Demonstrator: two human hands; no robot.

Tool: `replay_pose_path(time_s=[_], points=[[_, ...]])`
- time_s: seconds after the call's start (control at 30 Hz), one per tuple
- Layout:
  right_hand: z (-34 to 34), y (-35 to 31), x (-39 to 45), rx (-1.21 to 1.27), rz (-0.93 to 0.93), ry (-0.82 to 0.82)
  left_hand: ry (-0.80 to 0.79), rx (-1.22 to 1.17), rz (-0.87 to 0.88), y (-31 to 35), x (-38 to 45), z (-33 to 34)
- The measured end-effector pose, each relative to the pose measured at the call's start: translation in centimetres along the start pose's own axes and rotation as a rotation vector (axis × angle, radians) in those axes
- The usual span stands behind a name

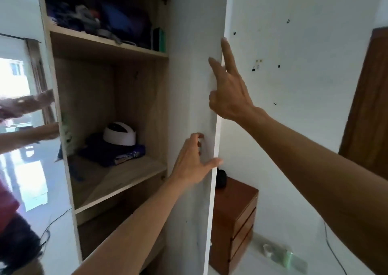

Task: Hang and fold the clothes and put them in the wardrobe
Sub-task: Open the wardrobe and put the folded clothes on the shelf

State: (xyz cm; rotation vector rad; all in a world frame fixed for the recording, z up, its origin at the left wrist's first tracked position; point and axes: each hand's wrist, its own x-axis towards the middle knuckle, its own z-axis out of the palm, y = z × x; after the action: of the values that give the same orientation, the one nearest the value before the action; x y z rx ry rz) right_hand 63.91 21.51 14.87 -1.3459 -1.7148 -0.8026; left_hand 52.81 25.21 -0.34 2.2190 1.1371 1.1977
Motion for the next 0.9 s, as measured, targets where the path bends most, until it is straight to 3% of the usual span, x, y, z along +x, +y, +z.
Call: replay_pose_path(time_s=[0.43,0.9], points=[[0.3,13.7,0.0,-0.059,0.071,-0.057,0.001,0.224,0.193,1.6,10.1,8.2],[2.4,20.8,1.3,-0.147,0.094,-0.204,0.044,0.359,0.23,2.0,17.5,14.4]])
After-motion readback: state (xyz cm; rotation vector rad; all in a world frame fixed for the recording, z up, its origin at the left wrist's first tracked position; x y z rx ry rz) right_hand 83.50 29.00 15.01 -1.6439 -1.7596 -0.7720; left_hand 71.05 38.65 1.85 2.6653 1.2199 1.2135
